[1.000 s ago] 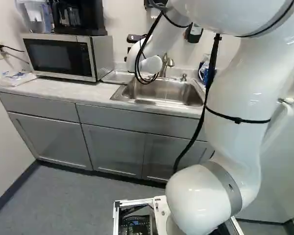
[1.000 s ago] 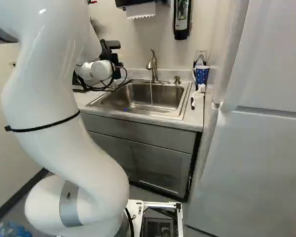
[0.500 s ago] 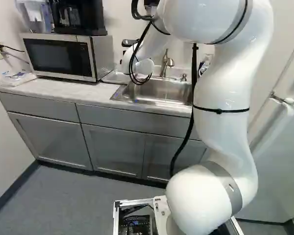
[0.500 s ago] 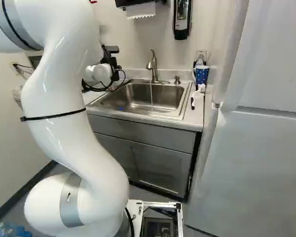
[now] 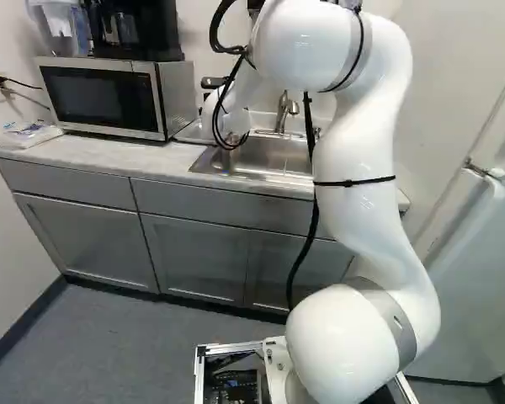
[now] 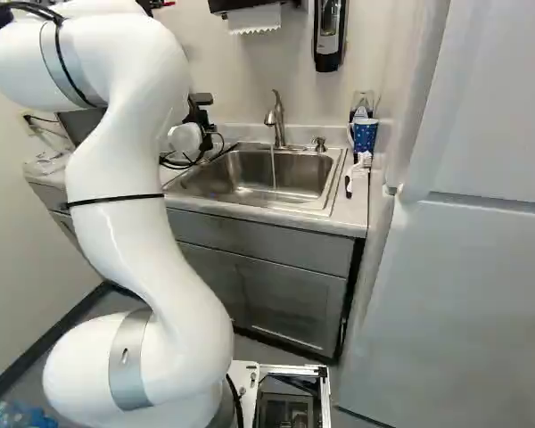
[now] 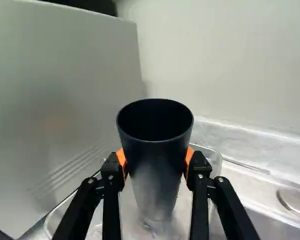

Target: Rinse the cup and place it in the tray

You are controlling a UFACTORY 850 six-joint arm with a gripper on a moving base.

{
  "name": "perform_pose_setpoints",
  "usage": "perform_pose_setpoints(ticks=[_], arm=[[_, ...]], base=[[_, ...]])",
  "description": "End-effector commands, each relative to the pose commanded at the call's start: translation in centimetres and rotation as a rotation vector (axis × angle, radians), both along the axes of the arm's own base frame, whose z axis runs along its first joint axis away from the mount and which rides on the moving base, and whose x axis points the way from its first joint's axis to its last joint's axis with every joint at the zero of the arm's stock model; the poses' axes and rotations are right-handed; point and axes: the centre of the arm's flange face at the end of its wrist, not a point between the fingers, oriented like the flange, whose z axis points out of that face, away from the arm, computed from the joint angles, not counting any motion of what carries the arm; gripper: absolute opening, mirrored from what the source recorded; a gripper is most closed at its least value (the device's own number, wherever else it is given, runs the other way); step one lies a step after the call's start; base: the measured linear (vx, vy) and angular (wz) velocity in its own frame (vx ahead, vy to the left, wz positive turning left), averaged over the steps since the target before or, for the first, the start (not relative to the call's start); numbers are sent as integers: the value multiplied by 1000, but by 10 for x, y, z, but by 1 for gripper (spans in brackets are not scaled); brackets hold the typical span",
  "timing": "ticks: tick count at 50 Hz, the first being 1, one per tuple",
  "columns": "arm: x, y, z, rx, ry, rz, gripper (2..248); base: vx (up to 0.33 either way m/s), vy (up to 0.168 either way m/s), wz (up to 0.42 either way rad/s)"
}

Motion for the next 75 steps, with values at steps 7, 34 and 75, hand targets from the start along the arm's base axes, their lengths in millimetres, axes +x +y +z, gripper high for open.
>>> perform_pose_setpoints(ticks=[7,34,75], arm=[[6,3,-9,-2,6,2,125],[6,3,-13,-3,12,2,125],[6,3,-16,-14,45,1,159]], base=[[0,0,0],[0,0,0],[0,0,0]])
